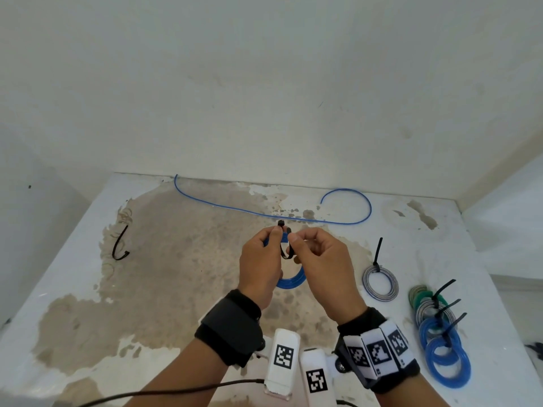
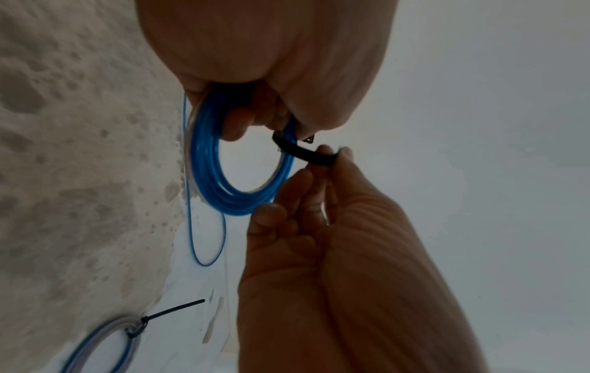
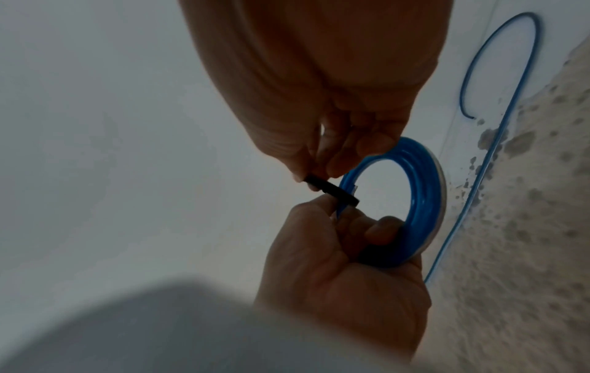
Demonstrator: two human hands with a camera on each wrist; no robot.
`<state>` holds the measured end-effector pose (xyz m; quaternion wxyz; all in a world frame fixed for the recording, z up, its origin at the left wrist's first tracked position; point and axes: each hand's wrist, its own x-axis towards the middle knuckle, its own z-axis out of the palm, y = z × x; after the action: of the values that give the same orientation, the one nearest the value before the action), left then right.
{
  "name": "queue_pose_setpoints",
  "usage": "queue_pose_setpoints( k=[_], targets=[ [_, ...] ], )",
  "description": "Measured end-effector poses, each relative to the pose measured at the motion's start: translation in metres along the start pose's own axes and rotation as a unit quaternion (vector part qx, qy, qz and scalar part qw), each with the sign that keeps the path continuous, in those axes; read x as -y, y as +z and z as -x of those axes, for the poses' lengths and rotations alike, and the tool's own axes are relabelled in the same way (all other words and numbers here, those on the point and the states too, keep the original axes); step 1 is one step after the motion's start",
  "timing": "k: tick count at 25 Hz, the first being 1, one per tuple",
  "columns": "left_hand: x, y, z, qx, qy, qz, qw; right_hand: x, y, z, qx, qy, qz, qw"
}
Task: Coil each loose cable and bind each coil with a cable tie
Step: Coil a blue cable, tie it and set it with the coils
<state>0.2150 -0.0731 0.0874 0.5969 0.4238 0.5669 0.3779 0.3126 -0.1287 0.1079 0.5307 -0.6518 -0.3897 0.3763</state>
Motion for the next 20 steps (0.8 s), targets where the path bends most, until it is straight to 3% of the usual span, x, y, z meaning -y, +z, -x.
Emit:
queue_pose_setpoints(
  k=[8,15,20],
  targets=[
    [-0.002,0.0,0.007,0.001,0.084,-0.052,0.995,0.004,-0.004,-0.006,-0.008,0.052,0.003,0.999],
    [0.001,0.002,0.012,0.026,0.108,-0.066,0.992,0.01,-0.005,-0.006,-0.019,0.064,0.001,0.998],
    [-0.001,-0.003,0.015,0.035,0.14,-0.08,0.986,0.015,-0.007,-0.006,-0.011,0.111,-0.049,0.993]
  ],
)
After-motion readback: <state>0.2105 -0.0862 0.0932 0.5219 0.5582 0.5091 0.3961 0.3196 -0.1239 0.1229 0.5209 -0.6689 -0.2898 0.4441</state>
